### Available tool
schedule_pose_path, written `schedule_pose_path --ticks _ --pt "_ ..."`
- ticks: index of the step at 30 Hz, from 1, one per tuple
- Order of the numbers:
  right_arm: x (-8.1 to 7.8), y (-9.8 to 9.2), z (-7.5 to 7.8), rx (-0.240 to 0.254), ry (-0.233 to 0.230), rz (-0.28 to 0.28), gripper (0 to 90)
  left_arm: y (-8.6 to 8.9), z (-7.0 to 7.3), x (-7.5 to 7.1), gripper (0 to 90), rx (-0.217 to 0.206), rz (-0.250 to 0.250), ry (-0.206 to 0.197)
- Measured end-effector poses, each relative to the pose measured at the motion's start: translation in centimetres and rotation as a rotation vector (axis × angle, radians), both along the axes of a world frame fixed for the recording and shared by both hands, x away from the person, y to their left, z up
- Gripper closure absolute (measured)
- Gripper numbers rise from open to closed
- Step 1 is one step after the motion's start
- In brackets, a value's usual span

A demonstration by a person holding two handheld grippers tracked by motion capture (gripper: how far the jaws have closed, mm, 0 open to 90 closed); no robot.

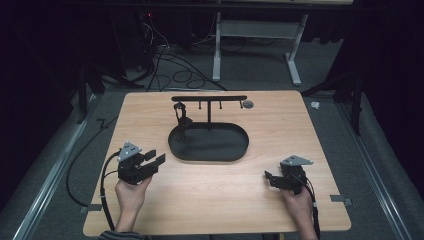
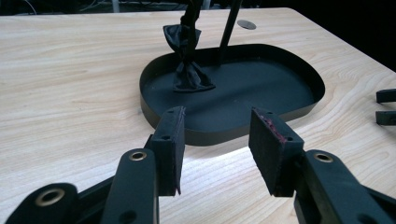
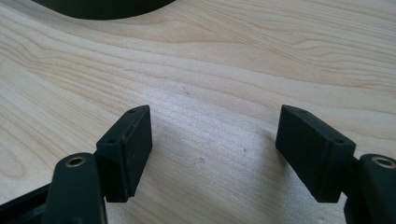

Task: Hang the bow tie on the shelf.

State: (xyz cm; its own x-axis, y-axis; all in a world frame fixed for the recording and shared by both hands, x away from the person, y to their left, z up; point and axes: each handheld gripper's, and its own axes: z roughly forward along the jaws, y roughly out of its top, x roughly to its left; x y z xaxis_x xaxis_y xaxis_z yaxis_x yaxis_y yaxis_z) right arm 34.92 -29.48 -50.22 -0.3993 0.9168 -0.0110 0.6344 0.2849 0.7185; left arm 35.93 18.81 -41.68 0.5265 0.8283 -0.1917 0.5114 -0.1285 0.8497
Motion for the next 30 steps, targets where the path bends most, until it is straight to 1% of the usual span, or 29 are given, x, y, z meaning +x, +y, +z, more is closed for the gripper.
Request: schedule_pose_path --ticks 12,30 --pt "0.0 0.0 0.0 0.002 0.0 -0.001 28.3 -0.5 -0.8 -0.3 55.7 -0.014 -0.009 0.014" --pt "0.0 0.0 0.0 0.0 0.0 -0.001 28.3 -1.1 -2.2 -0.7 55.0 -0.023 -0.015 0.039"
